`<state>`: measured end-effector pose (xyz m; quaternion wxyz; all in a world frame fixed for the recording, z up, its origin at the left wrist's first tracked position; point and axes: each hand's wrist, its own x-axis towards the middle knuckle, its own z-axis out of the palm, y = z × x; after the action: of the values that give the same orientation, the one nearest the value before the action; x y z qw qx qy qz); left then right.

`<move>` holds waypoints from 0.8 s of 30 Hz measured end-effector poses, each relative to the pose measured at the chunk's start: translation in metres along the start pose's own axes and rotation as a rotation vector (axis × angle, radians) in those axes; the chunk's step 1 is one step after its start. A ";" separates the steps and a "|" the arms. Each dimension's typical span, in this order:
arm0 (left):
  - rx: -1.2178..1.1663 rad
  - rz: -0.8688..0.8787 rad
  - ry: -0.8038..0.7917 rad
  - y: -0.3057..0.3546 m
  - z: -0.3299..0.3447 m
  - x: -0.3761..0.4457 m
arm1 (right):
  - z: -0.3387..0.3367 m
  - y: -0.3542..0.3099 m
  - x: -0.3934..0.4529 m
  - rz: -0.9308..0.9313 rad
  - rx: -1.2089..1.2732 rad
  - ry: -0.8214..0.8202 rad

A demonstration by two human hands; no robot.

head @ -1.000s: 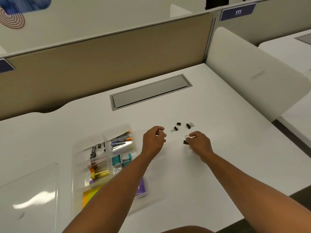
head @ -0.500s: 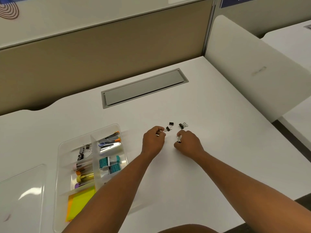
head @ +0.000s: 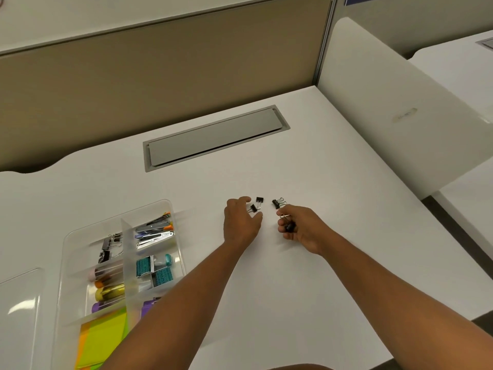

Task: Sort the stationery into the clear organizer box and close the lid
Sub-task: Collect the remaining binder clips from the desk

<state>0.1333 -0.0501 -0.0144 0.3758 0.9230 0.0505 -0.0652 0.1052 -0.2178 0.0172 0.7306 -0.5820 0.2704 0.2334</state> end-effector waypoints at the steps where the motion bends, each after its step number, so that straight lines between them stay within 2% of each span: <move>1: 0.020 0.008 0.005 0.000 0.002 0.002 | -0.001 0.000 0.003 -0.019 -0.058 0.026; 5: 0.128 0.009 0.002 0.003 0.006 0.008 | -0.005 -0.004 0.014 -0.107 -0.224 0.134; 11: 0.101 0.007 0.009 0.007 0.008 0.014 | -0.002 -0.014 0.028 -0.243 -0.454 0.224; 19: -0.177 -0.051 0.034 -0.002 0.000 0.012 | 0.009 -0.014 0.046 -0.410 -1.051 0.287; 22: -0.243 -0.094 0.055 0.001 0.000 0.012 | 0.006 -0.013 0.048 -0.422 -1.014 0.290; 24: -0.304 -0.124 0.059 0.006 0.001 0.013 | 0.003 -0.013 0.048 -0.390 -0.861 0.267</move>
<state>0.1464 -0.0541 -0.0132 0.5048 0.8521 0.1279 -0.0527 0.1499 -0.2168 -0.0045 0.4124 -0.8959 0.1268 0.1061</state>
